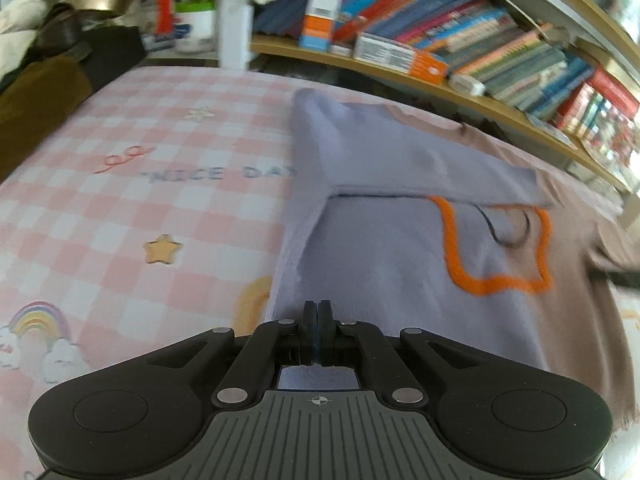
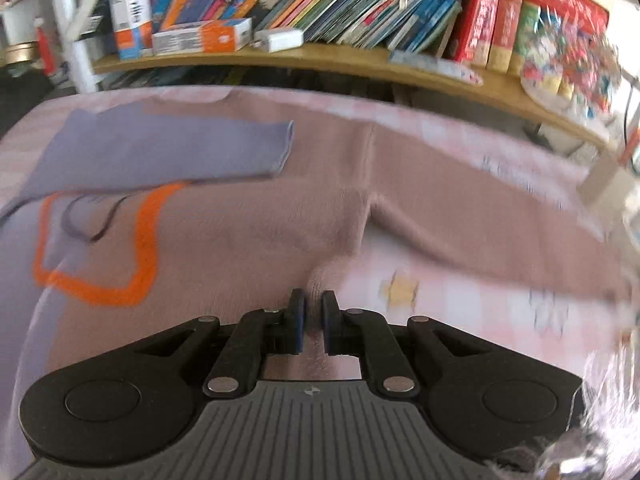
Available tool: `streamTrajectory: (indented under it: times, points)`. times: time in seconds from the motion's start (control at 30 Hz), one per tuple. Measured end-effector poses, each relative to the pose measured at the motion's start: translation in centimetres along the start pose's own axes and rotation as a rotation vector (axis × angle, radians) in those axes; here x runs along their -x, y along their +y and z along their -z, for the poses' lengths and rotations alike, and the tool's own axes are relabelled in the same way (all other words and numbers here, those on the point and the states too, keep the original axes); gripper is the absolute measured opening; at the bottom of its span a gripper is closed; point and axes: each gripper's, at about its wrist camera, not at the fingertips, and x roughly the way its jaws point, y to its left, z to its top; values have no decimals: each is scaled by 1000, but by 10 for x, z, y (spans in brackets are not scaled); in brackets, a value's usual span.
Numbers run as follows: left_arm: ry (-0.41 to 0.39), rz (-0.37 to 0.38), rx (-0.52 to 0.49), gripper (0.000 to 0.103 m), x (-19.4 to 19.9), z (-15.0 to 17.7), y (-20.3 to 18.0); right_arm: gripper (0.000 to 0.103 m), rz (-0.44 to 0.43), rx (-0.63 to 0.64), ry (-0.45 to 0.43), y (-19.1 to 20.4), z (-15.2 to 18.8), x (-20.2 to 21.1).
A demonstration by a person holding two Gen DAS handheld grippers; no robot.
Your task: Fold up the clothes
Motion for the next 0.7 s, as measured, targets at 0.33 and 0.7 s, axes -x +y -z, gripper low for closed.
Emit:
streamTrajectory:
  times: [0.33,0.7]
  points:
    - [1,-16,-67,0,2,-4,-4,9,-22,-76,-37,11,39,29]
    - [-125,-63,-291,11,49,-19,-43,25,-34,-119,-25,5,38,34]
